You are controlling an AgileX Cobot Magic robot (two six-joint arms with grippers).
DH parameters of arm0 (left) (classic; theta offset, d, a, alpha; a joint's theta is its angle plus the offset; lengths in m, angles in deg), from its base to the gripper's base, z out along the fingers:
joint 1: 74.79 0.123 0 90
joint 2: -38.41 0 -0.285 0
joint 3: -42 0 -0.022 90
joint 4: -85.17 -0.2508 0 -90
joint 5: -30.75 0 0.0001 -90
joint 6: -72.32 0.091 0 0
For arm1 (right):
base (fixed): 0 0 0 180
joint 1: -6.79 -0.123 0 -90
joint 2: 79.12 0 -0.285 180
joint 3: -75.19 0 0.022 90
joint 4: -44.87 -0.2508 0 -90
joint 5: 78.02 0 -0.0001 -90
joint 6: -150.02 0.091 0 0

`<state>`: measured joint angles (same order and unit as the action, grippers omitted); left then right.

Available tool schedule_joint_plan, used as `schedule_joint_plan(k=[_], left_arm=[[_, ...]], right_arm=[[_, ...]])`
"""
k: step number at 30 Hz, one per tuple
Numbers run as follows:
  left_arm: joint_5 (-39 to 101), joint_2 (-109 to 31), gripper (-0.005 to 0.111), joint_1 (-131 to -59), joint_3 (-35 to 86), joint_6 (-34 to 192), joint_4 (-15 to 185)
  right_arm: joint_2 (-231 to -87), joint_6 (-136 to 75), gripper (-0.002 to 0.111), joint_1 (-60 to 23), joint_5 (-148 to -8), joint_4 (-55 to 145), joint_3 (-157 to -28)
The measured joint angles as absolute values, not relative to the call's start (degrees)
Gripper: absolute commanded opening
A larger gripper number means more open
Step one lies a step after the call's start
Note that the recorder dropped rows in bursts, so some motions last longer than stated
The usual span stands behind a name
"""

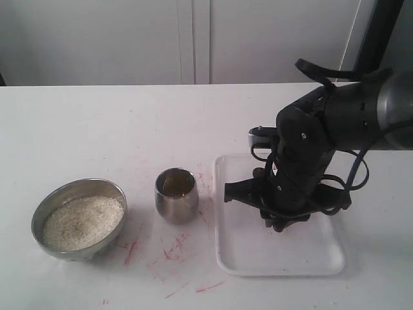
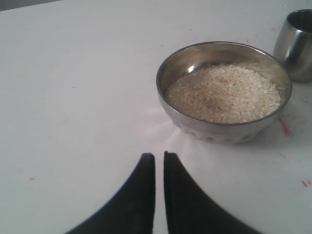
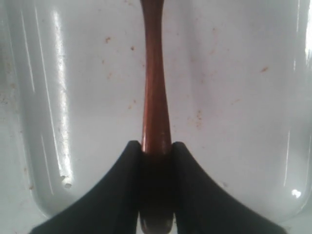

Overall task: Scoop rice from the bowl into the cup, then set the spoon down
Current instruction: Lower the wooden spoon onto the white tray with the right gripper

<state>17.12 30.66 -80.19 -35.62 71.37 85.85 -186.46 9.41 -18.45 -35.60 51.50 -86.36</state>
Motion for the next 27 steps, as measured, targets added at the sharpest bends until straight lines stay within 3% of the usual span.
schedule_joint_plan(k=[12,21,27], left_arm=[[17.12,30.66,0.014,-80.19,-35.62,71.37,85.85],[17.12,30.66,0.014,-80.19,-35.62,71.37,85.85],[17.12,30.66,0.014,-80.19,-35.62,71.37,85.85]], right_arm=[[-190.38,9.37,0.01,-18.45,-36.54,51.5,-86.36],[-190.38,9.37,0.034,-18.45,-36.99,51.5,-86.36],[-190.38,9.37,0.04,-18.45,-36.99,51.5,-86.36]])
